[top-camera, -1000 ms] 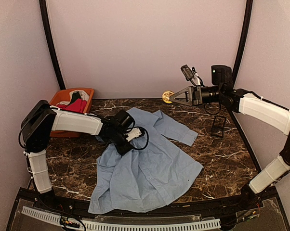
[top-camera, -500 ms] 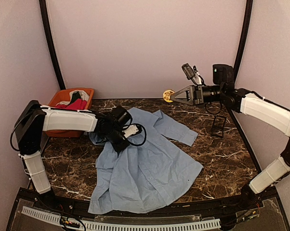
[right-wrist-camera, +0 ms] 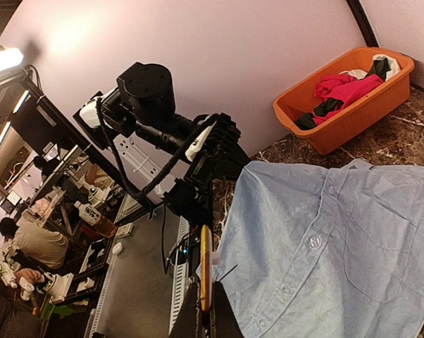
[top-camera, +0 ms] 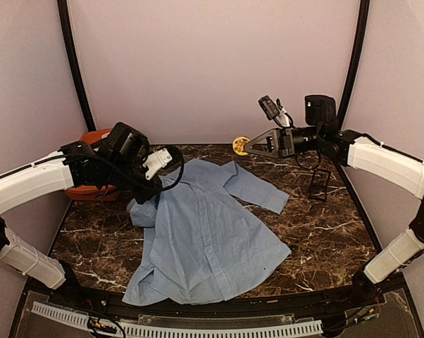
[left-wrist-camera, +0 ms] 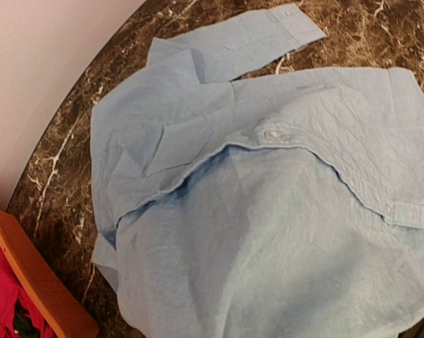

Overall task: Pin the brooch onto the clothing
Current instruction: Adjust the clothing with brooches at the center of the board.

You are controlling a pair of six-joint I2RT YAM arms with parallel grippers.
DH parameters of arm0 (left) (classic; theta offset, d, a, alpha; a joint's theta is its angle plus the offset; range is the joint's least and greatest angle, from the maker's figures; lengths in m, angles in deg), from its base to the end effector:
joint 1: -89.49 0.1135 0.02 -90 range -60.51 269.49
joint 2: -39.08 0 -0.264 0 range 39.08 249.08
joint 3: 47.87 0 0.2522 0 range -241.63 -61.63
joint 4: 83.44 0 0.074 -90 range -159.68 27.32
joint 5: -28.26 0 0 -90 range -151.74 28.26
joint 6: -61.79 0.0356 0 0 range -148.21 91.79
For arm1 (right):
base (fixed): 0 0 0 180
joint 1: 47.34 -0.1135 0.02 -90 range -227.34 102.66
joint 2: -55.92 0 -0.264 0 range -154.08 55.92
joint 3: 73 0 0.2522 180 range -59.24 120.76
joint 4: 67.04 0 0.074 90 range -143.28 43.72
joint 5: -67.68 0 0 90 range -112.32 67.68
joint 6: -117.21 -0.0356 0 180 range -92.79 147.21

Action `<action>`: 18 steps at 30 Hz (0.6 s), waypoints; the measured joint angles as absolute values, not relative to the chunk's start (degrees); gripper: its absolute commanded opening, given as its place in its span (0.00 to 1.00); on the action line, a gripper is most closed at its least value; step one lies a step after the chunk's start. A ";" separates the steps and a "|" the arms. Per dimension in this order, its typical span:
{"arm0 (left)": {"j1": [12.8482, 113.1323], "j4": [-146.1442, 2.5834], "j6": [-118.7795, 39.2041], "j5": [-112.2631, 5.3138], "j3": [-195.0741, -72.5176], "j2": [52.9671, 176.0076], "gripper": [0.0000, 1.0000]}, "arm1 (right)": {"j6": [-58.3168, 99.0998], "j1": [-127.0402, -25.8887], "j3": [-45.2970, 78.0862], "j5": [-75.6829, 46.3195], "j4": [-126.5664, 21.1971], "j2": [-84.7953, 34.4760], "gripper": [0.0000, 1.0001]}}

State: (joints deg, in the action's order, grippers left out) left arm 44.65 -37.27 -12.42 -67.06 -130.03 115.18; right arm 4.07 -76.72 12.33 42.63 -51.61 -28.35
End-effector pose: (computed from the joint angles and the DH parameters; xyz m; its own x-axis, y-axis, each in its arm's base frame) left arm 0.2087 -0.2029 0.3259 -0.2622 0.6429 -0.7197 0.7515 0.6039 0.2656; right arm 0.2736 0.1910 0.3587 -0.5810 -0.1362 -0.8024 -0.8092 -0.0088 0.5874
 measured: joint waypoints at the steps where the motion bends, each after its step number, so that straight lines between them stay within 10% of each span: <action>1: 44.56 -35.15 -12.35 -66.45 -130.29 115.24 0.01 | 4.22 -77.31 12.44 42.93 -51.63 -28.59 0.00; 18: 42.64 -22.65 -12.59 -54.95 -125.20 117.84 0.01 | 14.50 -86.63 18.41 11.54 -37.95 -50.86 0.00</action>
State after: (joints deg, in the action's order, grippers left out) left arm 42.64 -22.65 -12.59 -54.95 -125.20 117.84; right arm 14.50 -86.63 18.41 11.54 -37.95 -50.86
